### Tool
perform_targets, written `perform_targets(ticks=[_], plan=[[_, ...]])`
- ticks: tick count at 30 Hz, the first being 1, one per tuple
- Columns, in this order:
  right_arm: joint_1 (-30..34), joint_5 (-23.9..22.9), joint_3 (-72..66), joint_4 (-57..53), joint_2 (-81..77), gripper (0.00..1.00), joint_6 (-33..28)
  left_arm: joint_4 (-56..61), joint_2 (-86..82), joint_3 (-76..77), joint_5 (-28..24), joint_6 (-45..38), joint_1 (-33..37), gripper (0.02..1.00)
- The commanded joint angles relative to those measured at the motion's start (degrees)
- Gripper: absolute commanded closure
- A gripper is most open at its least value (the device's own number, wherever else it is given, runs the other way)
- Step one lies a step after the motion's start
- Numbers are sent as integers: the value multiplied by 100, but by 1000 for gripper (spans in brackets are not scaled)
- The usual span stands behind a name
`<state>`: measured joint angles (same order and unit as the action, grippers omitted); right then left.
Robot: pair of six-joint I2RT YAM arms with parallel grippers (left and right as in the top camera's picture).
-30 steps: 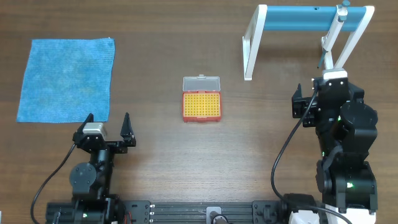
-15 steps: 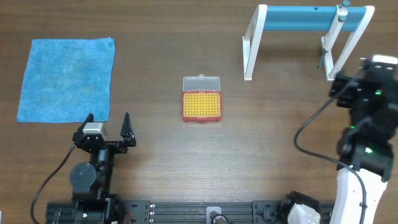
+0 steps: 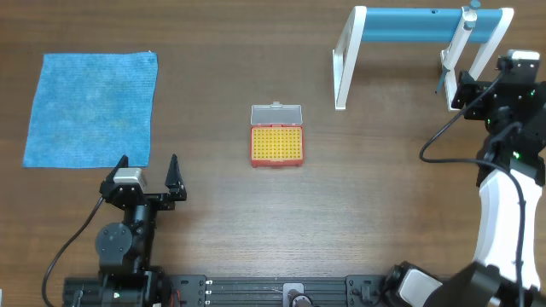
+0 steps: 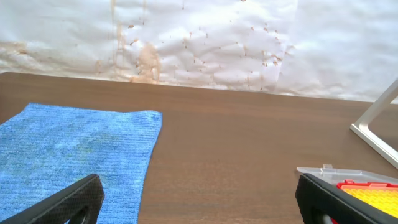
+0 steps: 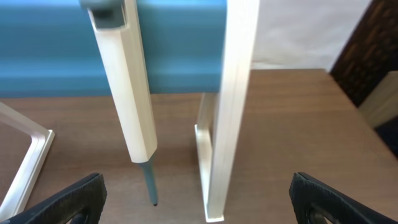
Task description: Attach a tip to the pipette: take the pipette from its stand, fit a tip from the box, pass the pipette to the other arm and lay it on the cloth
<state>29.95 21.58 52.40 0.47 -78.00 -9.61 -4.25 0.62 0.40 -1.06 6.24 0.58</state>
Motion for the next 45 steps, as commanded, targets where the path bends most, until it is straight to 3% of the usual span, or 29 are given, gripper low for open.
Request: perform_targets(ticks=[1,12,23,30,45], plan=[[-144,356,149,289,-433,42,-203,-39,-42,-9,105,-72,-28,20],[-590,354,452,601,-1252,60,-245,-39,-42,-9,105,-74,-26,20],[-769,350,850,914,-1722,191,125,-39,-42,-9,105,-74,-28,20],[-782,330,850,1071,-1777,371,225,-39,-42,-9,105,-72,-28,20],[-820,328,850,1165,-1823,581,363,-39,-42,-9,105,-72,-28,20]])
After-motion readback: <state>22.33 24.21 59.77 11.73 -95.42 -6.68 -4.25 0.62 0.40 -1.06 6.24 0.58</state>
